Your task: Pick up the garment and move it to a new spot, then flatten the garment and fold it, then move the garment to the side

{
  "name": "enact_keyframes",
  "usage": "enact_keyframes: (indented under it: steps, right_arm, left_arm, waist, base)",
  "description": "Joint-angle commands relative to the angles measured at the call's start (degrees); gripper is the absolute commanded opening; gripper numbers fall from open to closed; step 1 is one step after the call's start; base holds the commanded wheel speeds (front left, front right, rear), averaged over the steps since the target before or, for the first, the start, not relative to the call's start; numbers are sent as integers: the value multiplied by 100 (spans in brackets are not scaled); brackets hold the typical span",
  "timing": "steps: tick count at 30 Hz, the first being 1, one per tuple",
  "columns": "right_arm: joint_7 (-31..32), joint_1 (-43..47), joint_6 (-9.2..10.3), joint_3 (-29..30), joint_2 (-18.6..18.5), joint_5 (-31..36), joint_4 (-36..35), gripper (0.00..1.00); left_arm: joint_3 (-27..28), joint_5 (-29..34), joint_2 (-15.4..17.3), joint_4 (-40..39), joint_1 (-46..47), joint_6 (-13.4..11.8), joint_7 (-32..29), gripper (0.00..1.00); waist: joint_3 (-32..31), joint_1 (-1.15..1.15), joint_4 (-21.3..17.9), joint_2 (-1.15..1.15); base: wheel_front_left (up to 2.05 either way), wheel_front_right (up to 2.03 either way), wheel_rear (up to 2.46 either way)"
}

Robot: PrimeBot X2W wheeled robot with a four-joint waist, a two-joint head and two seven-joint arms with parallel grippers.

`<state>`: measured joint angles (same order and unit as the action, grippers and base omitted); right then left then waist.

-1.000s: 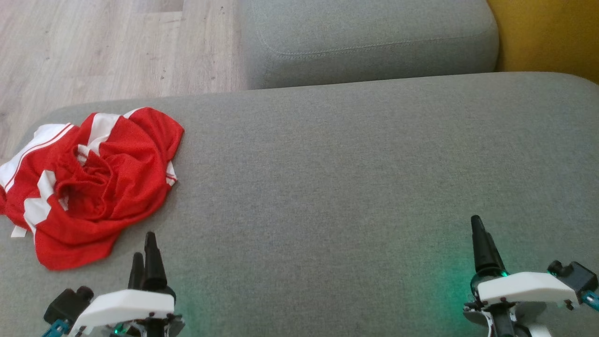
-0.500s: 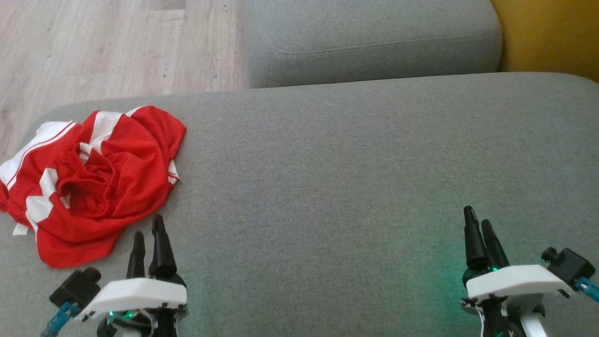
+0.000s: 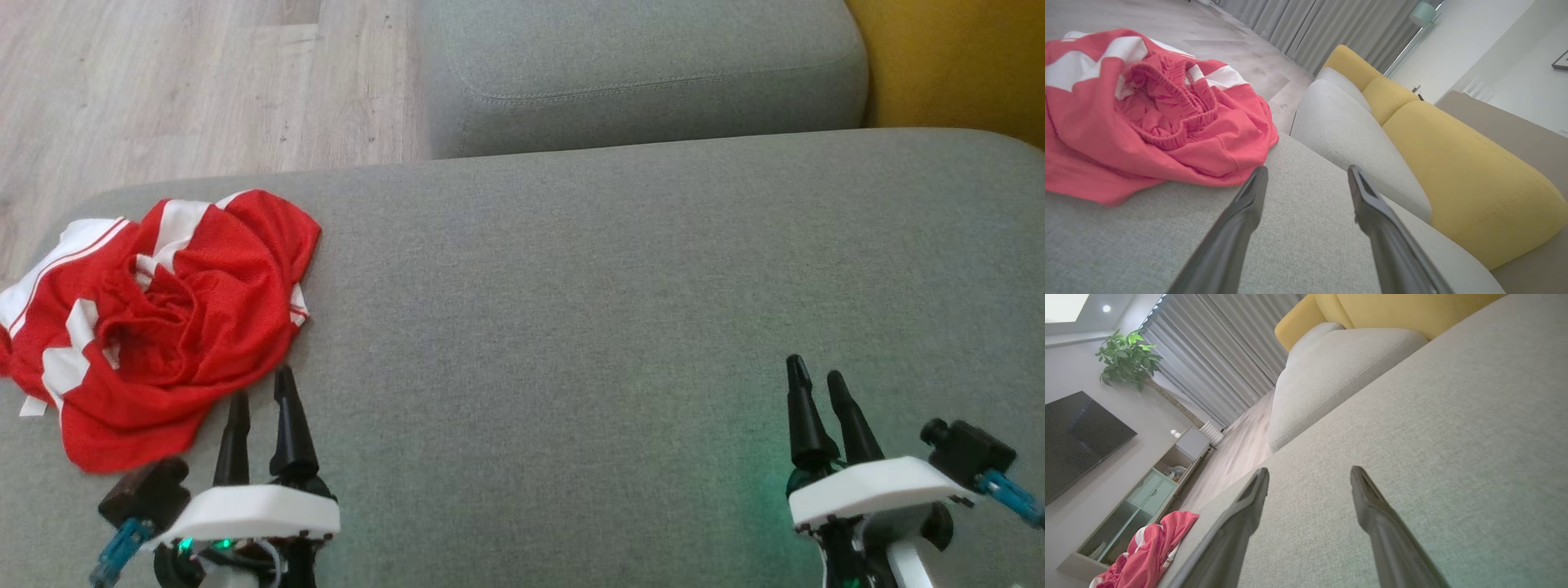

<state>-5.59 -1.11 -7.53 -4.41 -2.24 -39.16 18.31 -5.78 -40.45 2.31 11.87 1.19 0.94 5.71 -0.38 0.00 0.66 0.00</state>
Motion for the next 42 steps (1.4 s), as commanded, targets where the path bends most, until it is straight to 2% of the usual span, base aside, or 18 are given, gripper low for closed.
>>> enact_keyframes:
  steps: [1,9,17,28,42]
  right_arm:
    - [-97,-361,3,-125,-42,217,-176,100]
    - [-232,-422,3,-153,-45,726,-74,100]
    - [-367,-526,3,-238,-49,1284,-11,100]
    - [-536,-623,3,-314,-53,2011,63,100]
    - [-773,-743,4,-226,-60,3115,90,100]
  left_arm:
    - [49,230,41,-239,346,-49,90,100]
    - [-26,653,43,-114,428,-21,225,100]
    - [-89,1189,45,-67,567,-118,359,100]
    - [-229,1831,49,147,837,-116,527,100]
    - [-375,2745,53,585,1004,-226,762,100]
  waist:
    - [-5,0,0,0]
    - [-49,0,27,0]
    - [-70,0,22,0]
    - [-57,0,106,0]
    - [-28,0,144,0]
  base:
    - [0,0,0]
    - [0,0,0]
    - [0,0,0]
    - [0,0,0]
    - [0,0,0]
